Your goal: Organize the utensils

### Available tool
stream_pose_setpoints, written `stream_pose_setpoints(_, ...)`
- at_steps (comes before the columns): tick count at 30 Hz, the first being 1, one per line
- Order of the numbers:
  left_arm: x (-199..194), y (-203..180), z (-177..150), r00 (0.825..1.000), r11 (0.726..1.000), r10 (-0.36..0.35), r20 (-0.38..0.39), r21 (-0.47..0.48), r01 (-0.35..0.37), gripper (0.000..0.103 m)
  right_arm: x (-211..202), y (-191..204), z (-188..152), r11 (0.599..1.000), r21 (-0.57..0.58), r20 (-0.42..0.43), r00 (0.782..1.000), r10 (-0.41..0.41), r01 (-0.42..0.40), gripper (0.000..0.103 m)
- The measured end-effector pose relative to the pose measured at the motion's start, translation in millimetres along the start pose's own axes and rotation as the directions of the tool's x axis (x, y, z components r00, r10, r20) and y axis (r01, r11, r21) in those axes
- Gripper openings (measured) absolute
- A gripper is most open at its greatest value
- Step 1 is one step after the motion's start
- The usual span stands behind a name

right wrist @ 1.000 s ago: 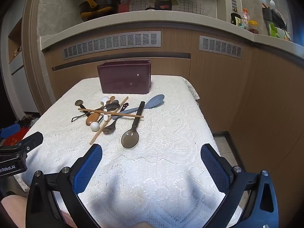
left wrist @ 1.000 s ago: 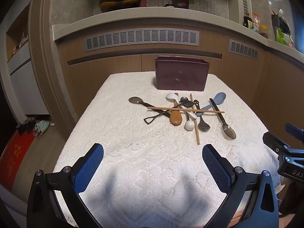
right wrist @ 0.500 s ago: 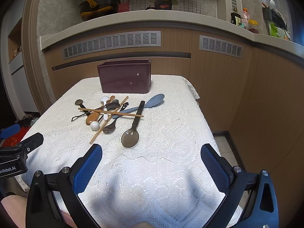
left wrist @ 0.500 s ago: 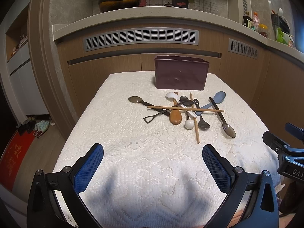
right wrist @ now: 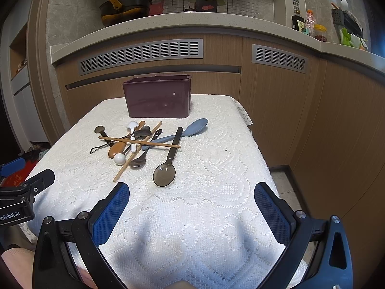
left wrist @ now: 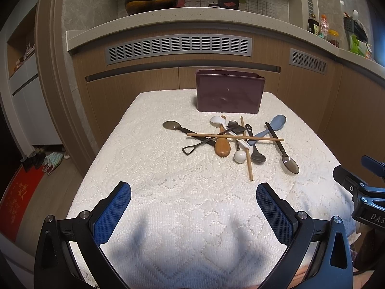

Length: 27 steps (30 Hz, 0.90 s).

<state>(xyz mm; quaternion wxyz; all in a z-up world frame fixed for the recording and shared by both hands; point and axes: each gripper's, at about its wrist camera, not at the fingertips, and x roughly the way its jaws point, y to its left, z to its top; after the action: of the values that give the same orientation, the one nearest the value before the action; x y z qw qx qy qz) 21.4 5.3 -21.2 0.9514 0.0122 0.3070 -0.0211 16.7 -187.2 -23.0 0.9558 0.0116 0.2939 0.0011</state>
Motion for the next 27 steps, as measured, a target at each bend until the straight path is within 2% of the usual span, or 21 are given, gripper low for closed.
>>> stream_pose_setpoints(17, 0, 2, -5, 1.0, 1.0, -0.012, -0.027, -0.01, 0.011, 0.103, 1, -1, 0, 1.0, 0.006, -0.011, 1.0, -0.001, 0.001, 0.103)
stream_pose_setpoints(19, 6, 4, 3, 0.999, 1.0, -0.011, -0.035, -0.009, 0.01, 0.103, 2, -2, 0, 1.0, 0.008, -0.011, 1.0, -0.001, 0.001, 0.103)
stream_pose_setpoints(22, 8, 5, 6, 0.999, 1.0, -0.026, -0.034, -0.008, 0.025, 0.103, 2, -1, 1, 0.999, -0.034, 0.03, 0.999, -0.022, 0.023, 0.103)
stream_pose_setpoints(27, 25, 8, 23, 0.998, 0.999, -0.041, -0.039, 0.01, 0.042, 0.103, 16, 3, 19, 0.996, -0.091, 0.046, 0.999, -0.02, 0.024, 0.103)
